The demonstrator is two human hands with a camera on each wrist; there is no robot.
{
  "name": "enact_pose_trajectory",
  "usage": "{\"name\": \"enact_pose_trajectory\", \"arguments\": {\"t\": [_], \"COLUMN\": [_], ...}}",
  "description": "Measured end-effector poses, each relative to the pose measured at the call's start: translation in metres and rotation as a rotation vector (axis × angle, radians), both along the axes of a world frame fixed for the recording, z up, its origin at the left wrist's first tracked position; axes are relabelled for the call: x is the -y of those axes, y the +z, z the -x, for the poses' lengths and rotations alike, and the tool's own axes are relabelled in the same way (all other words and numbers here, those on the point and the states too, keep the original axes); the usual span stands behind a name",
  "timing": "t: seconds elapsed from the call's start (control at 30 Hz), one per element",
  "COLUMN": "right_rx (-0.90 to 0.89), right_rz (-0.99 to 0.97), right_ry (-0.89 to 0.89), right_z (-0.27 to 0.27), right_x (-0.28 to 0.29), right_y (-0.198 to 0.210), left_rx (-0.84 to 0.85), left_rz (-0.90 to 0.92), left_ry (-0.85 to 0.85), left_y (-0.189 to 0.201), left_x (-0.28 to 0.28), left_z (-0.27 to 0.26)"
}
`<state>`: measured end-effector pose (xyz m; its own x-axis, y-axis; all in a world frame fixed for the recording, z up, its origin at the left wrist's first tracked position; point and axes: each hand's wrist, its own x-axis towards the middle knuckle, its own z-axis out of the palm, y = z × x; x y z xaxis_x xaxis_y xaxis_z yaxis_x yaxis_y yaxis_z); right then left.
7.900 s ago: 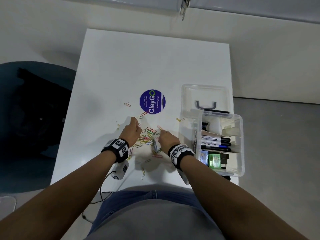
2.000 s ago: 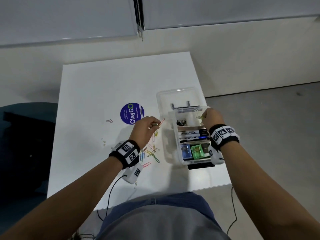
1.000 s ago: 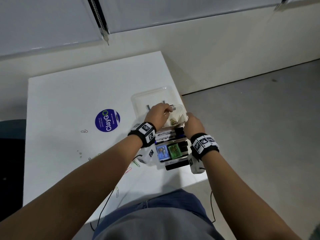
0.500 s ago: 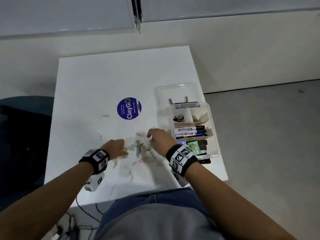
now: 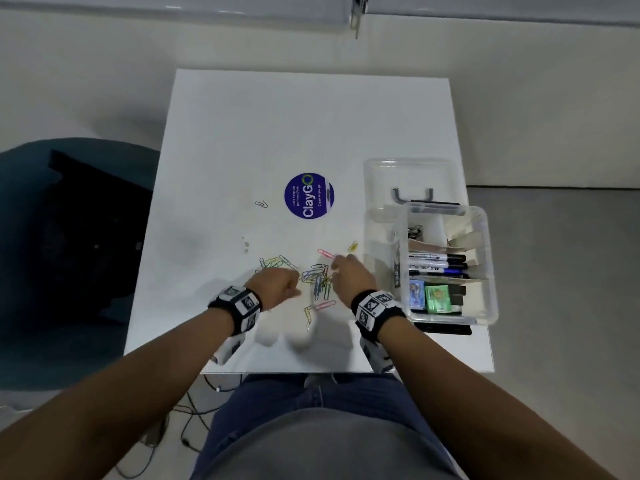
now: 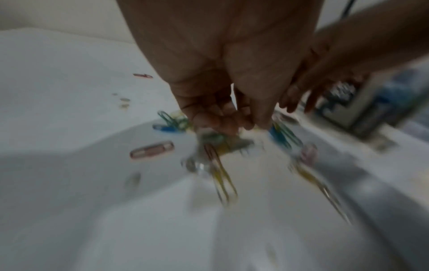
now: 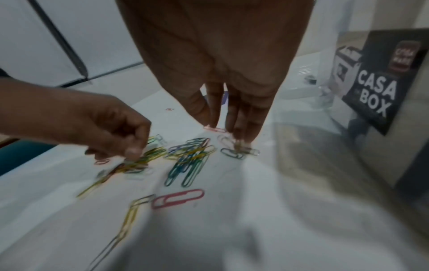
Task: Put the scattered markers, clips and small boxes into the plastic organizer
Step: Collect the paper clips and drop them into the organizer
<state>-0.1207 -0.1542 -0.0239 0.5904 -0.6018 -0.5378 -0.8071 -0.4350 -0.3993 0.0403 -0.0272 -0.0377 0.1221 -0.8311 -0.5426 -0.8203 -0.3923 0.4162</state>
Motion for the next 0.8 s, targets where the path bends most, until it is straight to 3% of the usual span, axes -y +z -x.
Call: {"name": "enact_pose_trajectory", "arguments": {"t": [0.07, 0.17, 0.33, 0.57, 0.7, 0.8], "right_rx": [0.028, -0.035, -0.076, -0.047, -0.036, -0.044], "right_rz": [0.067, 0.038, -0.025, 0.111, 0.156, 0.140], "right_ry": [-0.112, -0.124, 0.089, 0.379, 0.321, 0.262], "right_z": [-0.004, -0.012, -0.022, 0.001, 0.001, -0.002], "right_x": [0.015, 0.025, 0.009, -0.020, -0.014, -0.013], "right_y": [-0.003, -0.009, -0.019, -0.024, -0.021, -0.022], "left_rx": [0.044, 0.121, 0.170, 0.073, 0.079, 0.167], "left_rz": [0.095, 0.165, -0.046, -0.015, 0.052, 0.048], "left_ry": [0.106, 0.290, 0.268, 0.067, 0.005, 0.117], "left_y": [0.006, 0.006, -0.014, -0.018, -0.014, -0.012], "left_x": [0.018, 0.046, 0.070, 0.015, -0.025, -0.040], "left_z": [-0.024, -0.068, -0.107, -0.051, -0.027, -0.025]}}
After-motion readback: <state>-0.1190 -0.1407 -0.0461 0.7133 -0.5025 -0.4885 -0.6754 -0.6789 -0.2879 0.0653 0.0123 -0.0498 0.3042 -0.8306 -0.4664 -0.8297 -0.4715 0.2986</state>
